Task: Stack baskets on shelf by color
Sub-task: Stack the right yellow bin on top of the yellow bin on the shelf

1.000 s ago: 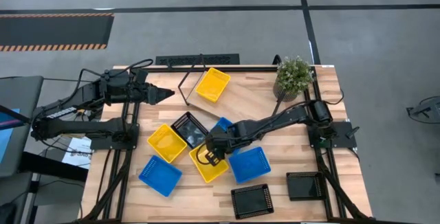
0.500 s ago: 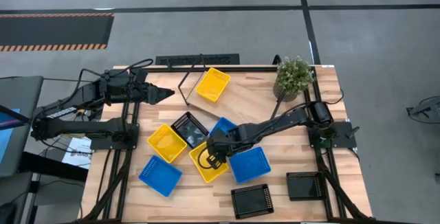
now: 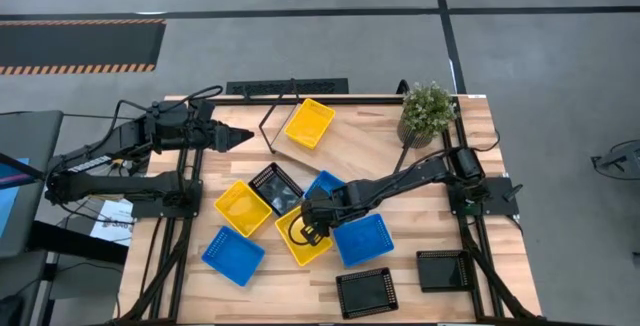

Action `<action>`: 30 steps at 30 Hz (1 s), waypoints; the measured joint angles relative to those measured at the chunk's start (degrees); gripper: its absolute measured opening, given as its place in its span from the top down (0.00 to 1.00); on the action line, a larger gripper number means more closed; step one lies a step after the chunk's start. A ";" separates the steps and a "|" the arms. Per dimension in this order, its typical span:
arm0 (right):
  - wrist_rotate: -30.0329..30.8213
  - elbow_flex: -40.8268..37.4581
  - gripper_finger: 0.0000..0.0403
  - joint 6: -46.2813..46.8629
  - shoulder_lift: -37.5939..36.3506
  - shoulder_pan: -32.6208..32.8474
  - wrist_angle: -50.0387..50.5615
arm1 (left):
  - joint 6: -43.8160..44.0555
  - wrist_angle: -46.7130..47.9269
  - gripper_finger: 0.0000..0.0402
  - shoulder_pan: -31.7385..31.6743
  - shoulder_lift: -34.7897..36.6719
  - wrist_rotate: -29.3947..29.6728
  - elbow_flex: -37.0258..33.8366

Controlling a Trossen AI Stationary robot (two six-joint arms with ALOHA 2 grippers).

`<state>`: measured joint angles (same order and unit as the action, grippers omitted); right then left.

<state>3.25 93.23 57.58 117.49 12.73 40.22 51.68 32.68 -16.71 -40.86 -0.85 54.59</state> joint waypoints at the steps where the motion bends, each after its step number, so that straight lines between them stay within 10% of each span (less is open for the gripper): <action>1: 0.01 0.00 0.53 0.00 0.00 0.00 0.08 | -0.02 -0.01 0.41 0.00 0.00 0.05 0.00; 30: -0.09 -2.40 0.52 0.42 -0.02 -0.02 -2.96 | -0.04 0.01 0.41 0.00 0.00 0.18 0.00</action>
<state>3.16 90.83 58.00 117.47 12.71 37.26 51.64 32.68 -16.71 -40.86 -0.67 54.59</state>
